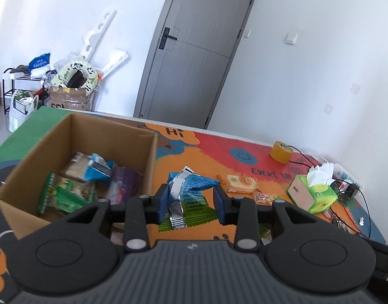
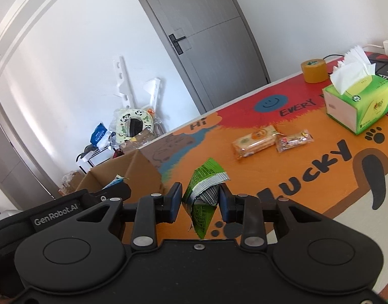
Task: Organize snacks
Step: 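Carry both snack bags over the cardboard box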
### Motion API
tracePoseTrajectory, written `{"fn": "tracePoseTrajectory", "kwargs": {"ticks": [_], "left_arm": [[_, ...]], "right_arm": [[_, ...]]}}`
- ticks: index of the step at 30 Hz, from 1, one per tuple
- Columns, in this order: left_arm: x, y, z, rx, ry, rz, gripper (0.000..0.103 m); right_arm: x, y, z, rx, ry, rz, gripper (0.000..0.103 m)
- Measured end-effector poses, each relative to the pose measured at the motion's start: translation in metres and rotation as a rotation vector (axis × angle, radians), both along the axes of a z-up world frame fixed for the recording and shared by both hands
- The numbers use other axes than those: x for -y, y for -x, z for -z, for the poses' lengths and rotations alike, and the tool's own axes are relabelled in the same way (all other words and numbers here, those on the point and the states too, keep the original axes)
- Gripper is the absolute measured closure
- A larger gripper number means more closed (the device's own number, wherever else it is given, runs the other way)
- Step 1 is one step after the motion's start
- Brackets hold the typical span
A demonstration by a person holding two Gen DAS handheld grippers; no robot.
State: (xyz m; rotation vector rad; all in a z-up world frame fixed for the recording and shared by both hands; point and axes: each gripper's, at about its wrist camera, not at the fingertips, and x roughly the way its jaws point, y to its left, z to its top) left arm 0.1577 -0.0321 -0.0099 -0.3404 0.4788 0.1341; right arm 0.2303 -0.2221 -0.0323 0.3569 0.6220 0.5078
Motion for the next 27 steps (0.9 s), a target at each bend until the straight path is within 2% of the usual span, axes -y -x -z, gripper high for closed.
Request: {"fn": "tracePoseTrajectory", "kwargs": {"ticks": [14,27], "left_arm": [[-0.051,0.037,-0.016,0.032,0.019,-0.099,0.067],[-0.106,0.049,-0.011,0.025,0.063,-0.175,0.067]], "right_arm": [[-0.043,0.021,-0.021,0.065,0.023,-0.088,0.071],[-0.092,0.021,-0.026,0.078,0.065,-0.160,0.071]]}}
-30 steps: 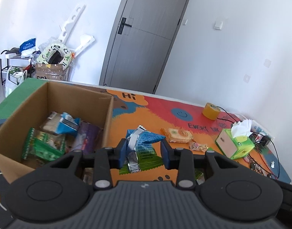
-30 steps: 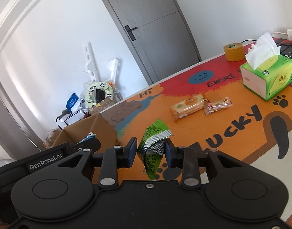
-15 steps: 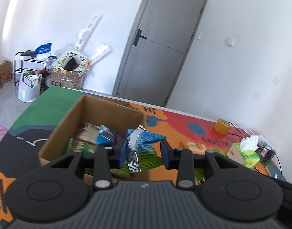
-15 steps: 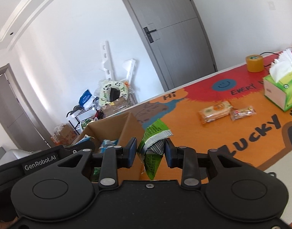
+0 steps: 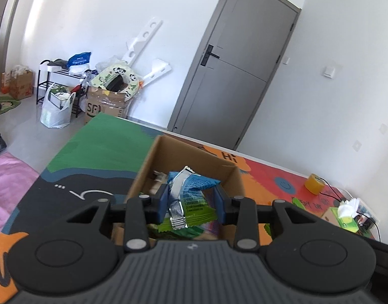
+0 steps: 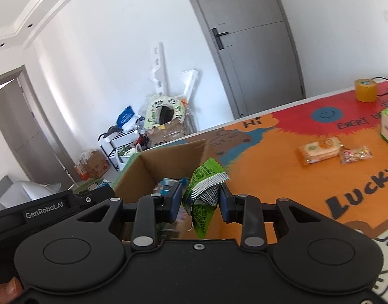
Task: Organize snacks
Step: 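Carry both snack bags over the cardboard box, then open both tools to drop the snack bags into the box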
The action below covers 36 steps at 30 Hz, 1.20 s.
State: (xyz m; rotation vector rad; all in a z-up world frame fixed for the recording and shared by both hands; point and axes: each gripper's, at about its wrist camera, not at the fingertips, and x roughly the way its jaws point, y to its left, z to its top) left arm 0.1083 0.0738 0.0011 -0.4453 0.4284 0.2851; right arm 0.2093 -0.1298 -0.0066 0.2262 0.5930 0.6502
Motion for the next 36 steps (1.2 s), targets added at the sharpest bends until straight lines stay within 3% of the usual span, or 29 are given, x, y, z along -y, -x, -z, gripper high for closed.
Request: {"fn": "tracePoseTrajectory", "kwargs": {"ticks": [7,15,18,24,29,32,34,36], "left_arm": [[-0.023,-0.005,0.012,-0.025,0.038,-0.019,0.066],[-0.023,-0.017,0.024,-0.045,0.075,0.051,0.066],[-0.023,-0.021,0.027,-0.102,0.062,0.006,0.062],[-0.030,-0.012,0.021,-0.085,0.104,-0.029,0.057],[-0.031,-0.009,0.014,-0.094,0.100,-0.041,0.057],[-0.028,-0.010,0.009,-0.094,0.100,-0.044,0.047],[-0.023,-0.009,0.007,-0.088,0.091,-0.045,0.032],[-0.016,-0.008,0.004,-0.085,0.077,-0.051,0.023]], "right_arm": [[-0.031,-0.003,-0.002,-0.001,0.021,-0.042,0.071],[-0.047,-0.007,0.000,-0.014,0.052,-0.030,0.071],[-0.046,-0.007,0.001,-0.010,0.046,-0.023,0.071],[-0.049,-0.009,0.003,-0.023,0.032,-0.046,0.071],[-0.044,0.000,-0.005,0.008,0.012,-0.063,0.051],[-0.033,-0.001,-0.010,0.006,0.001,-0.036,0.051],[-0.023,-0.001,-0.011,-0.005,-0.009,-0.015,0.051],[-0.014,0.000,-0.012,-0.011,-0.006,0.008,0.050]]}}
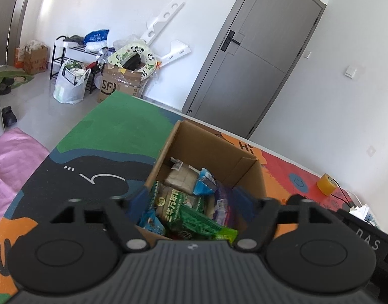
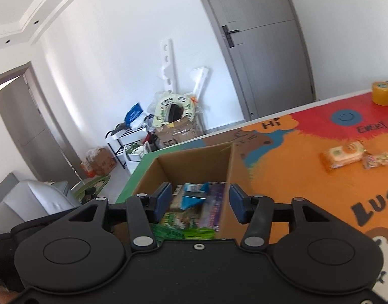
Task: Organize snacks
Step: 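Open both tools to drop the snack bags into the box, then move both tools toward the orange bread pack and clear candy bar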
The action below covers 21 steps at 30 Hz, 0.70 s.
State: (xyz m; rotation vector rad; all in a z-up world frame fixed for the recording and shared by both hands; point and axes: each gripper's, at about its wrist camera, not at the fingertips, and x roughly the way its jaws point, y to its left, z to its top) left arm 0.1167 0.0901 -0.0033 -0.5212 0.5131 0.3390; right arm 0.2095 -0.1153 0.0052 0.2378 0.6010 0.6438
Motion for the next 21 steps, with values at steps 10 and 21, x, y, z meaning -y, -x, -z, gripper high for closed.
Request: {"fn": "tracePoseTrajectory", "kwargs": {"ticks": [10,21], "left_arm": [[0.039,0.001,-0.013,0.007,-0.057,0.039,0.016],[0.094,-0.013,-0.019,0.026,-0.123,0.106,0.009]], "right_arm": [[0.049,0.011,-0.005,0.022,0.006,0.112,0.022],[0.108,0.009,-0.003,0.014,-0.007,0.227,0.012]]}}
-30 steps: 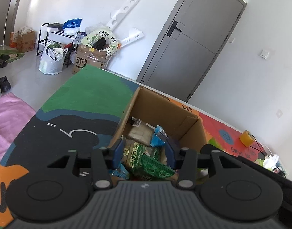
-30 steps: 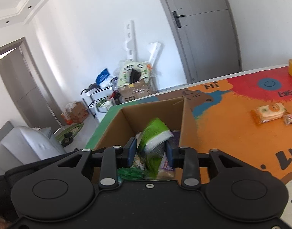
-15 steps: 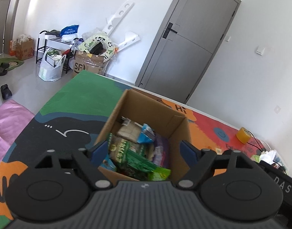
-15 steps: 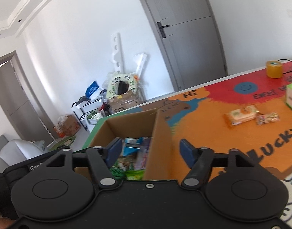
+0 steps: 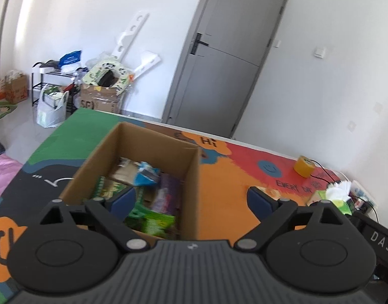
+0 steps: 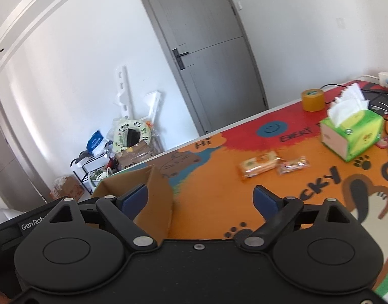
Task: Organize snacks
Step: 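Move both tools toward the orange bread pack and clear candy bar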
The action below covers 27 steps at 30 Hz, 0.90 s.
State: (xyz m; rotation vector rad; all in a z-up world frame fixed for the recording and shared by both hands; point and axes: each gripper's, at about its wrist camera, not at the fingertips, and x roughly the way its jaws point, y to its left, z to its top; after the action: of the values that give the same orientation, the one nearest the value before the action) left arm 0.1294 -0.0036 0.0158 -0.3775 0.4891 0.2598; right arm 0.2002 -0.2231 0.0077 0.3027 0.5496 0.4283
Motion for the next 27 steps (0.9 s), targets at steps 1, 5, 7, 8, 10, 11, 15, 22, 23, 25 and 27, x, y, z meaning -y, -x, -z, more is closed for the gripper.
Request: {"fn": "tracePoseTrajectory", "kwargs": {"ticks": [1,5,7,8,10,11,15,22,23,25,27], "left_arm": [[0.004,-0.002,0.001,-0.005,-0.004,0.002,0.009],[0.019,-0.014,0.004,-0.018,-0.019,0.012,0.009],[0.025,-0.019,0.007,-0.026,-0.012,0.018,0.009],[0.027,-0.021,0.009,-0.028,-0.007,0.021,0.009],[0.037,-0.026,0.011,-0.033,-0.014,0.034,0.009],[0.042,-0.029,0.012,-0.037,-0.022,0.041,0.009],[0.059,-0.041,0.018,-0.054,-0.032,0.074,0.009],[0.073,-0.070,0.026,-0.069,-0.023,0.086,0.009],[0.073,-0.073,0.028,-0.073,-0.018,0.084,0.009],[0.075,-0.081,0.030,-0.084,-0.009,0.085,0.009],[0.078,-0.088,0.031,-0.090,-0.009,0.089,0.009]], "right_arm": [[0.005,0.000,0.002,-0.001,-0.001,0.009,0.012],[0.027,0.001,0.006,0.002,-0.007,0.045,0.008],[0.037,0.000,0.010,-0.008,-0.012,0.061,0.008],[0.042,-0.001,0.013,-0.014,-0.013,0.071,0.008],[0.052,-0.004,0.017,-0.023,-0.018,0.087,0.008],[0.056,-0.006,0.019,-0.030,-0.022,0.097,0.008],[0.071,-0.013,0.027,-0.047,-0.027,0.120,0.008],[0.092,-0.032,0.041,-0.087,-0.019,0.158,0.008],[0.095,-0.035,0.043,-0.093,-0.022,0.165,0.008],[0.102,-0.039,0.045,-0.104,-0.022,0.183,0.008],[0.109,-0.045,0.048,-0.116,-0.024,0.194,0.008]]}}
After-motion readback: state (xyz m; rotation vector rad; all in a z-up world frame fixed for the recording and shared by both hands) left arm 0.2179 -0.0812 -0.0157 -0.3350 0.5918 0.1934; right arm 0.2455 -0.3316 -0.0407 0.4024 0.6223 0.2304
